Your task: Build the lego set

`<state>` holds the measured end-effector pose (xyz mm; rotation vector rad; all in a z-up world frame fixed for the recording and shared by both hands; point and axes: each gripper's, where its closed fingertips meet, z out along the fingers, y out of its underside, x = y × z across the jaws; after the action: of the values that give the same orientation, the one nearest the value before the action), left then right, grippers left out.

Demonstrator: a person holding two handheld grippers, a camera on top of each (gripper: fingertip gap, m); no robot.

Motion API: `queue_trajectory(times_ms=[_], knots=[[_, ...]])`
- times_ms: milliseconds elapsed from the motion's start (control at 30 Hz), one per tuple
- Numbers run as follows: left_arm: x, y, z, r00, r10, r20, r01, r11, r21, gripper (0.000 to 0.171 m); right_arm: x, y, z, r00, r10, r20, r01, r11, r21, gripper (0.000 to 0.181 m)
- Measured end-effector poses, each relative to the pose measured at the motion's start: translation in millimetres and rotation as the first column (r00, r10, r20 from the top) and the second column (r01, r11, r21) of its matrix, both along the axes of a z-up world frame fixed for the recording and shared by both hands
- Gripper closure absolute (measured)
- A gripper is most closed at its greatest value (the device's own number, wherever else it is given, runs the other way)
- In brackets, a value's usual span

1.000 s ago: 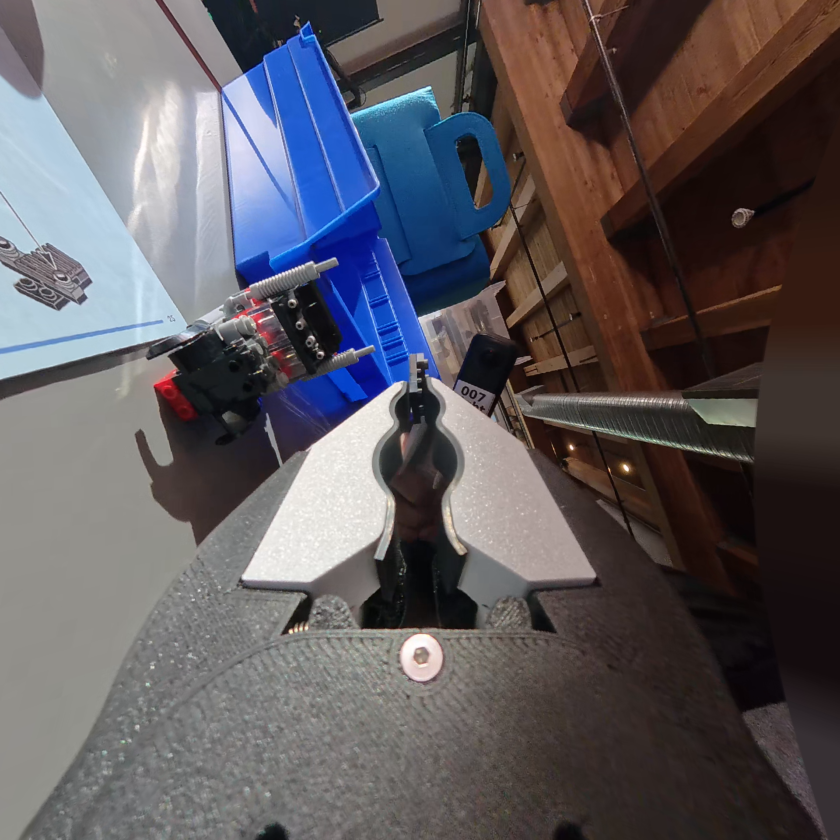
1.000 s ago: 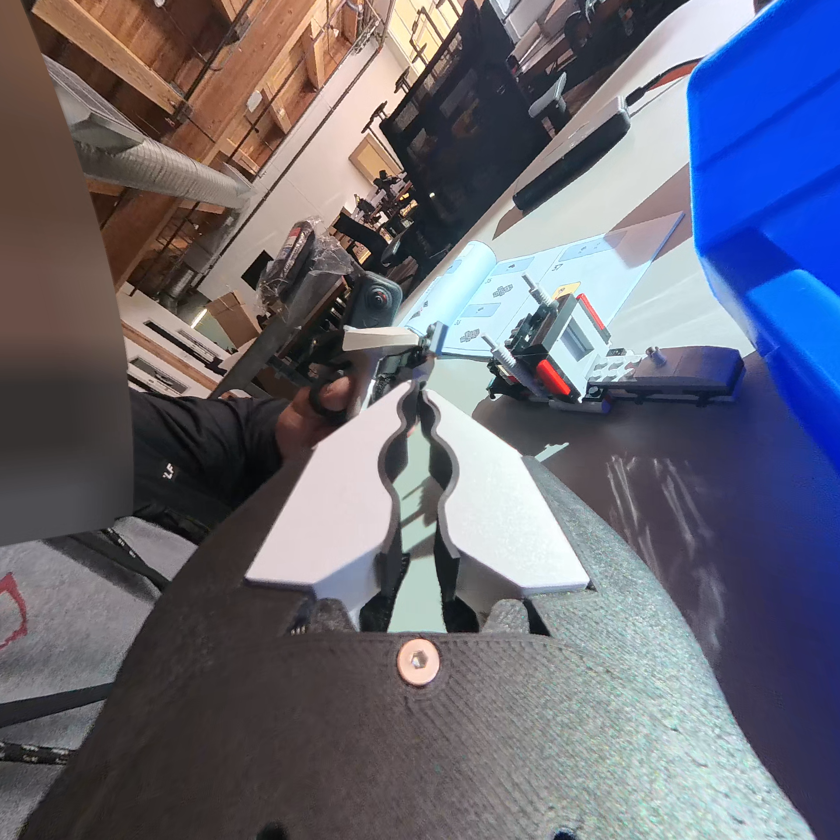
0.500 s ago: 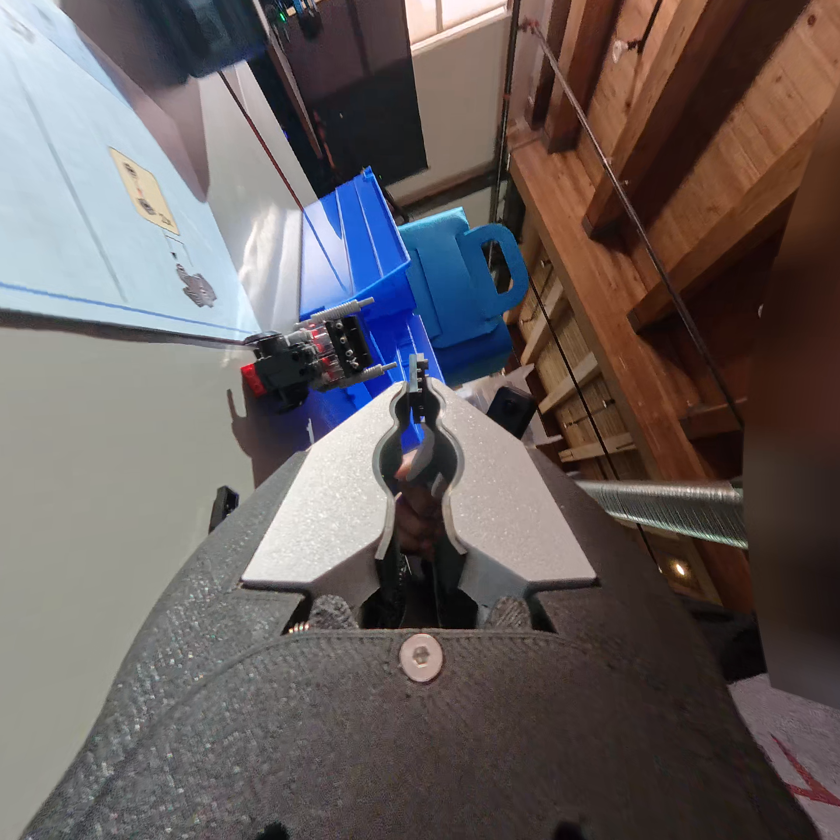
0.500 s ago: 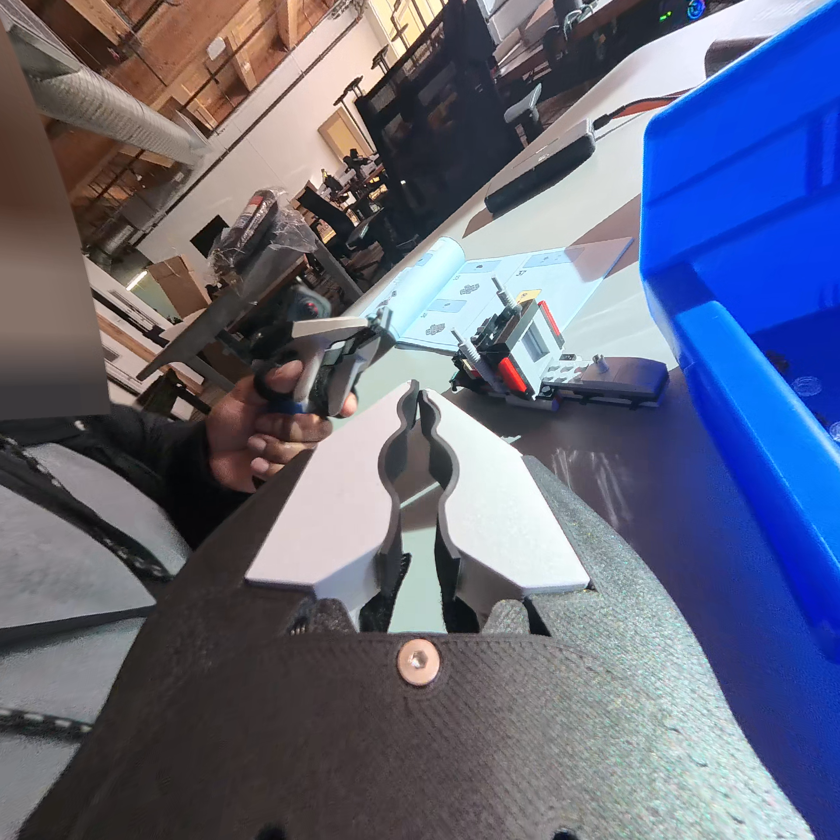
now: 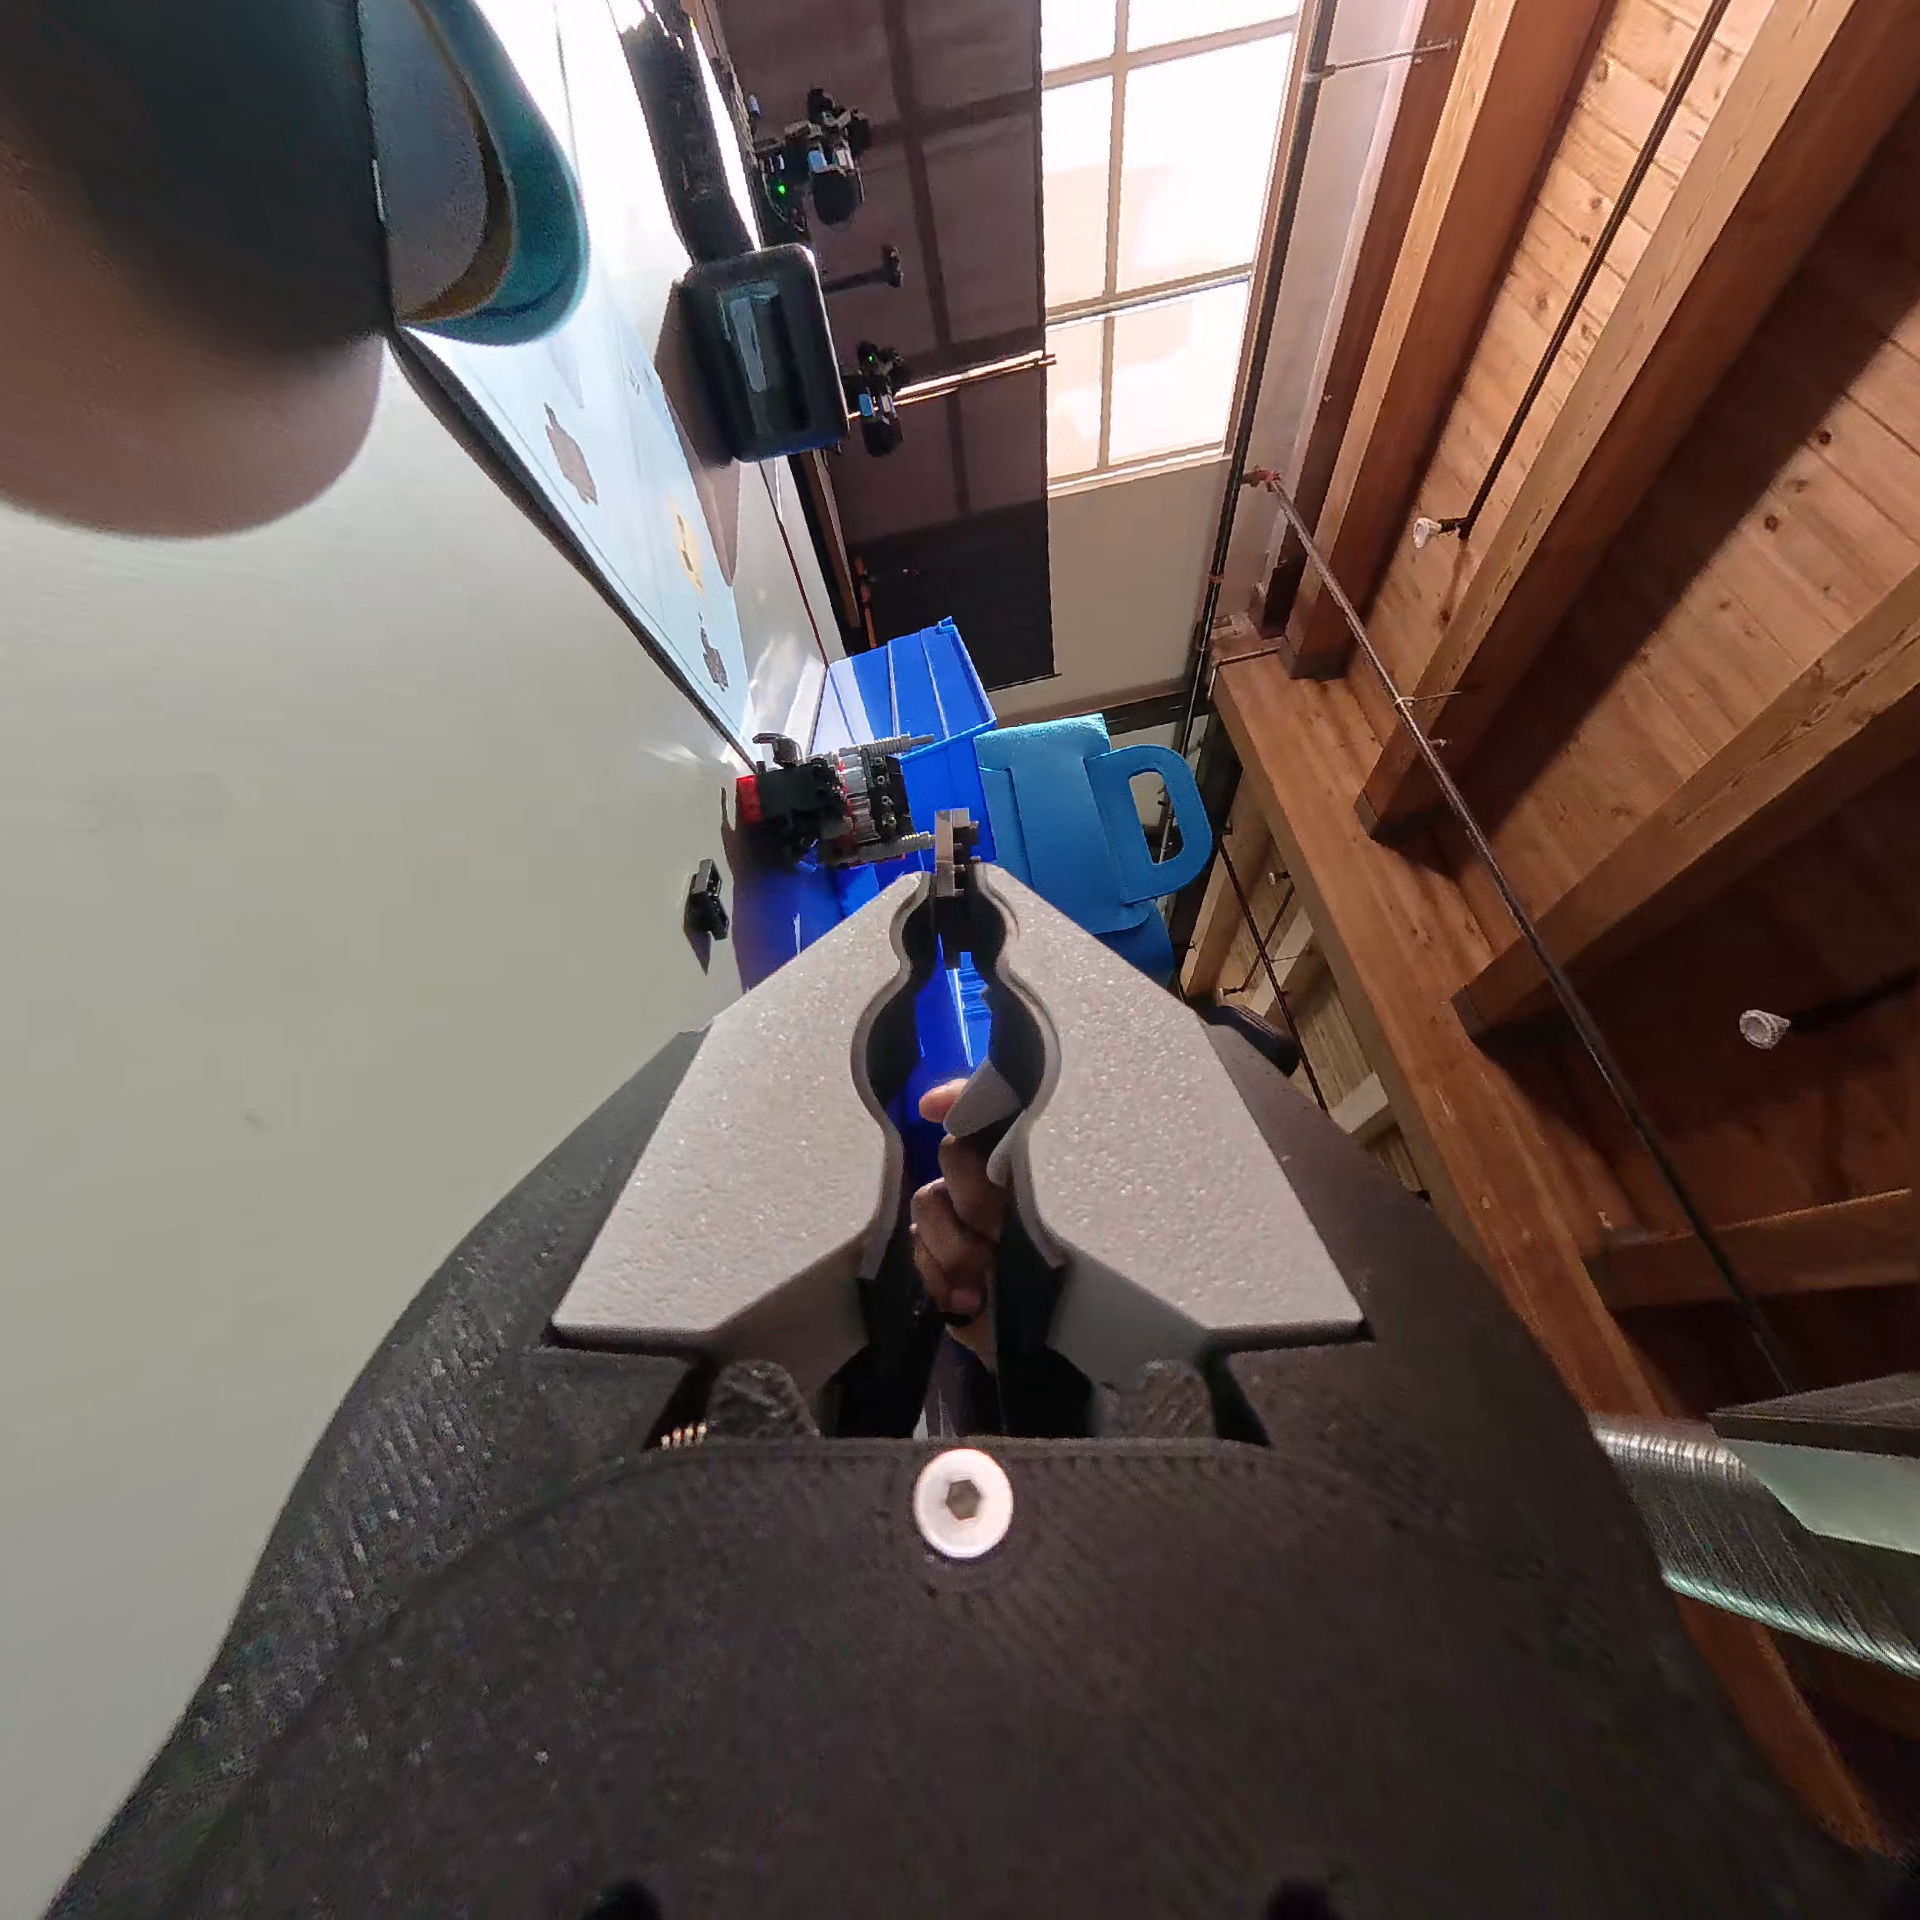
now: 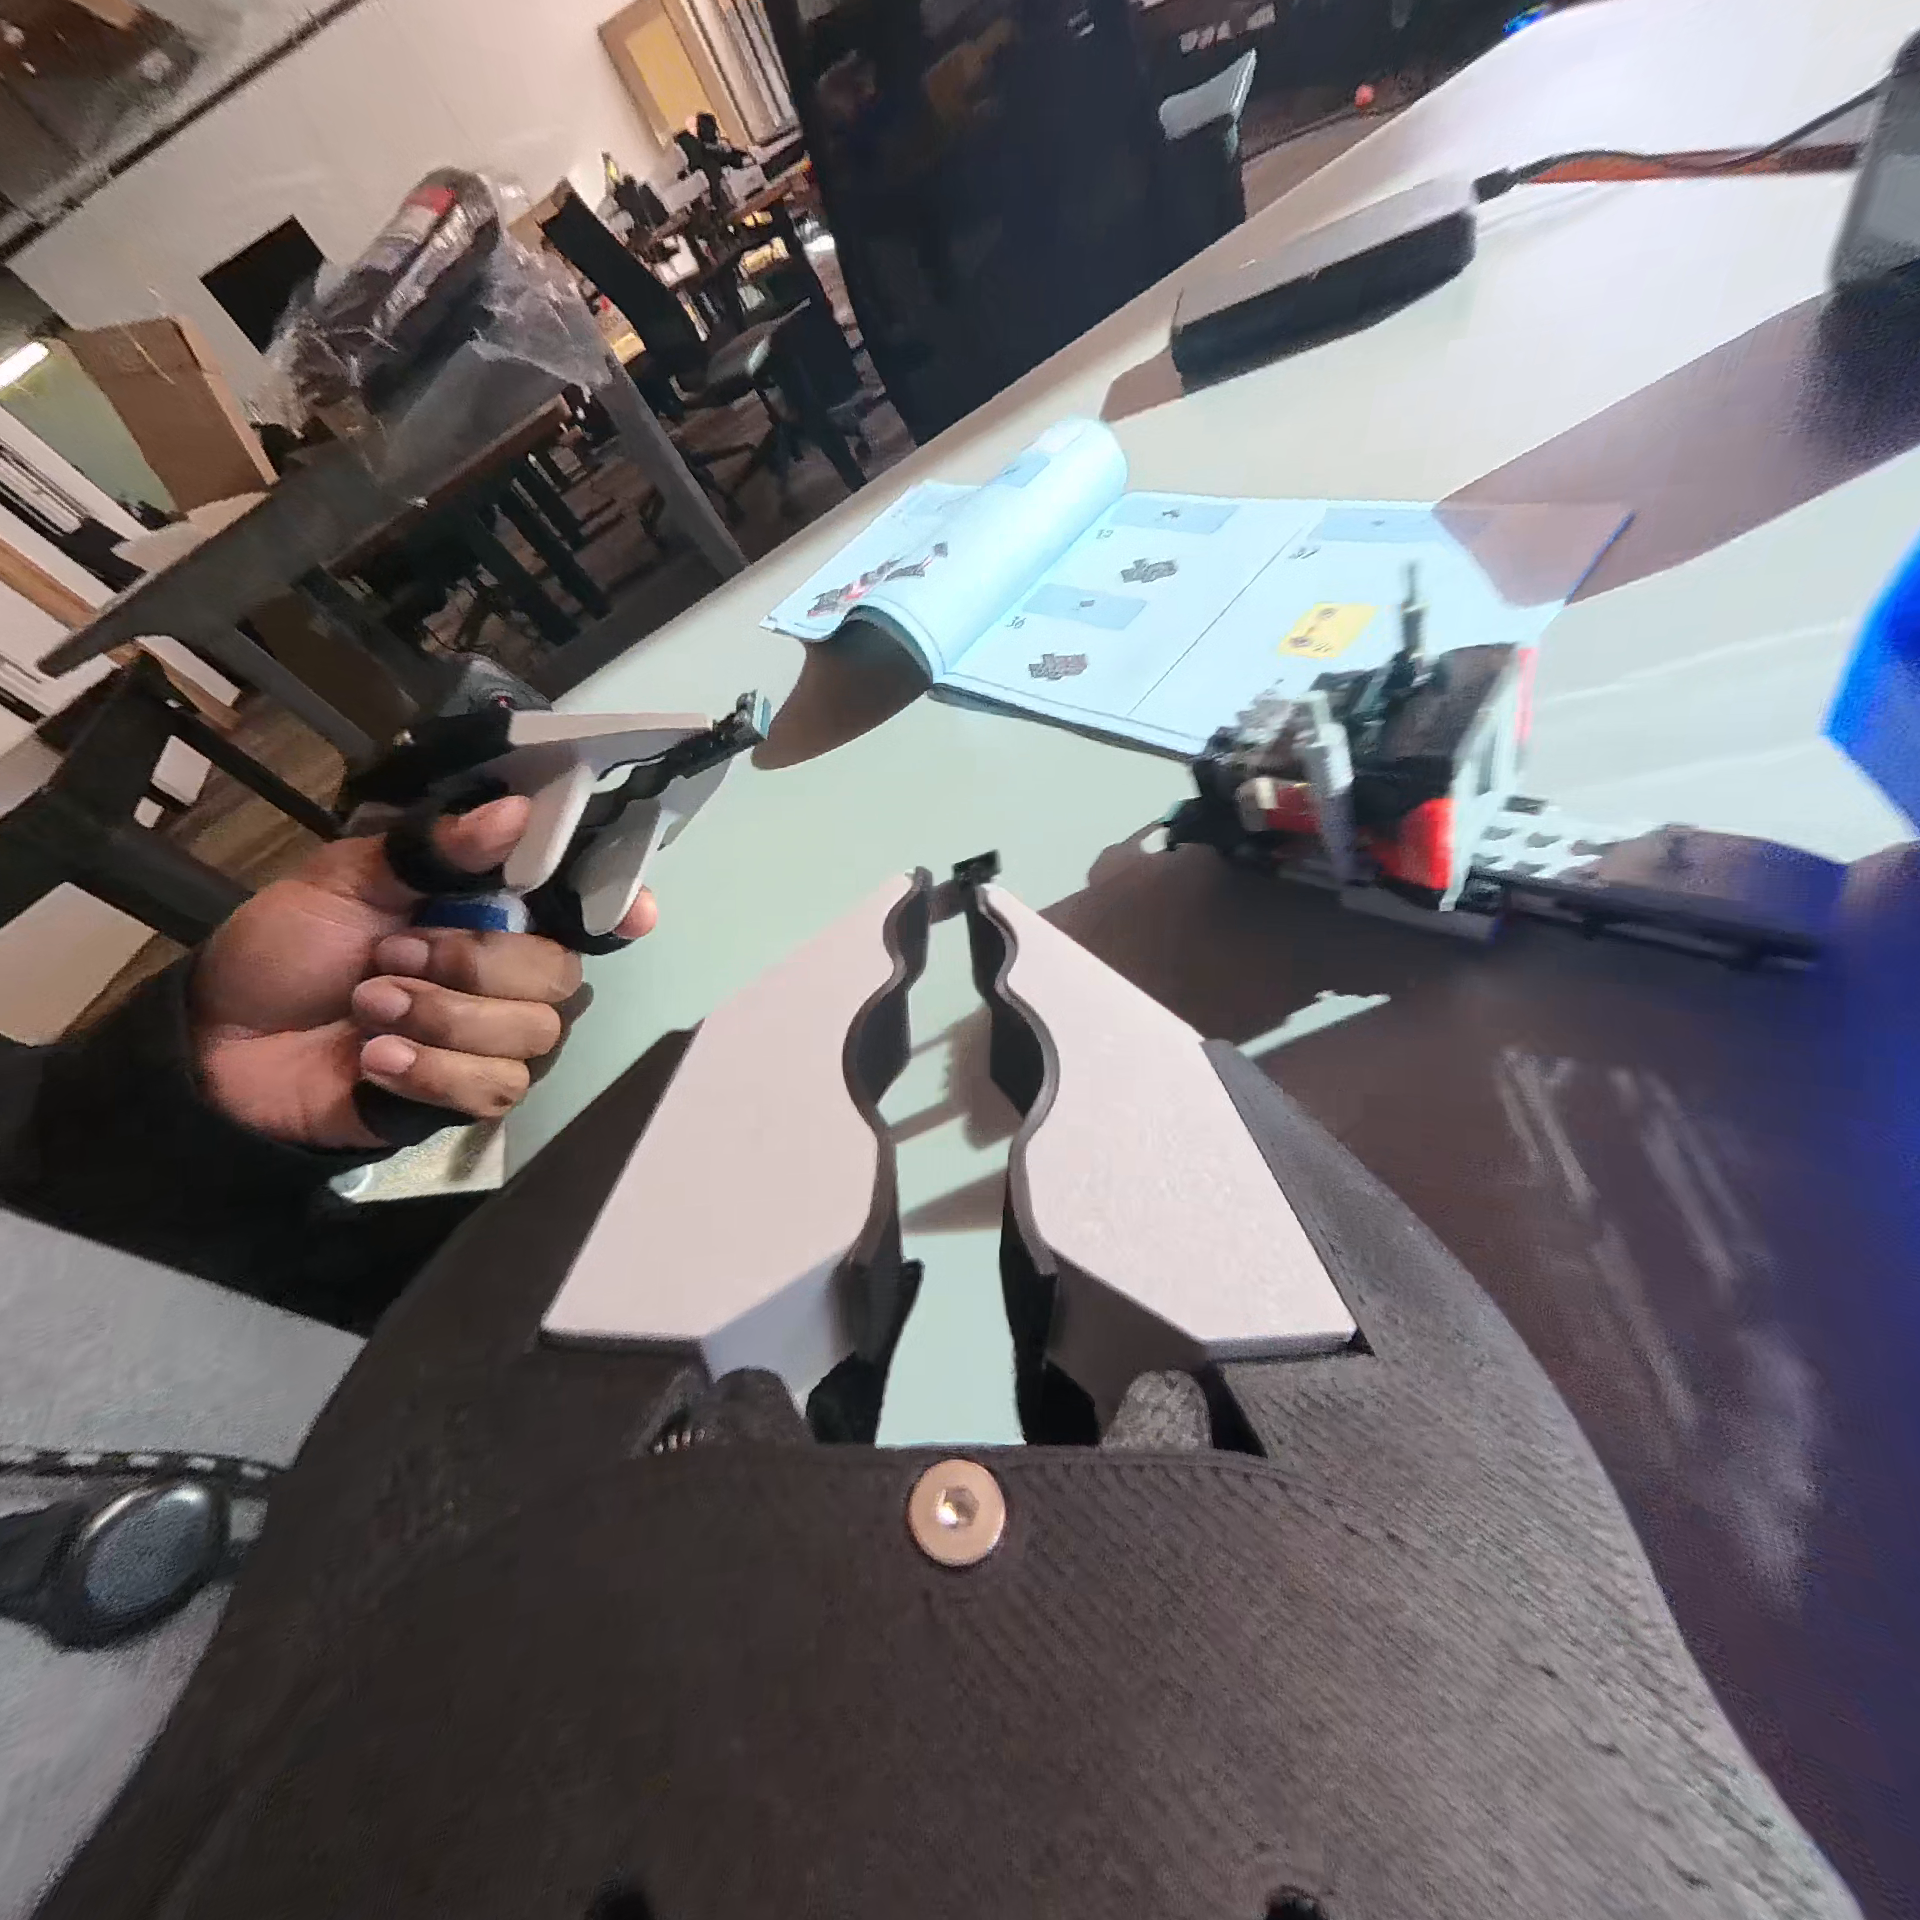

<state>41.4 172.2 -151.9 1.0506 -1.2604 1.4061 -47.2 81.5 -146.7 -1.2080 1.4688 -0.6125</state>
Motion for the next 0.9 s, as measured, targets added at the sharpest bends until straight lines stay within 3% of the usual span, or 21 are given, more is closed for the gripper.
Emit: queue_trajectory(times_ms=[200, 433, 633, 767, 900], knots=[[5, 2, 1, 0.999, -0.03, -0.026, 0.03, 0.999, -0.014, 0.167, 35, 35, -26, 0.993, -0.02, -0.117, 0.0, 0.985, -0.172, 0.166], [19, -36, 20, 0.999, -0.042, 0.026, 0.043, 0.999, -0.014, 0.167, 63, 40, -54, 0.961, -0.054, -0.273, -0.058, 0.92, -0.388, 0.16], [35, -68, 22, 0.997, -0.041, 0.062, 0.041, 0.999, -0.003, 0.167, 67, 38, -58, 0.954, -0.032, -0.299, -0.08, 0.931, -0.357, 0.155], [35, -60, -7, 0.999, -0.046, -0.021, 0.047, 0.998, 0.03, 0.167, 65, 38, -60, 0.952, -0.025, -0.305, -0.086, 0.934, -0.347, 0.154], [29, -50, 1, 0.997, -0.069, 0.015, 0.069, 0.998, -0.007, 0.167, 66, 40, -66, 0.939, -0.036, -0.342, -0.107, 0.915, -0.389, 0.153]])
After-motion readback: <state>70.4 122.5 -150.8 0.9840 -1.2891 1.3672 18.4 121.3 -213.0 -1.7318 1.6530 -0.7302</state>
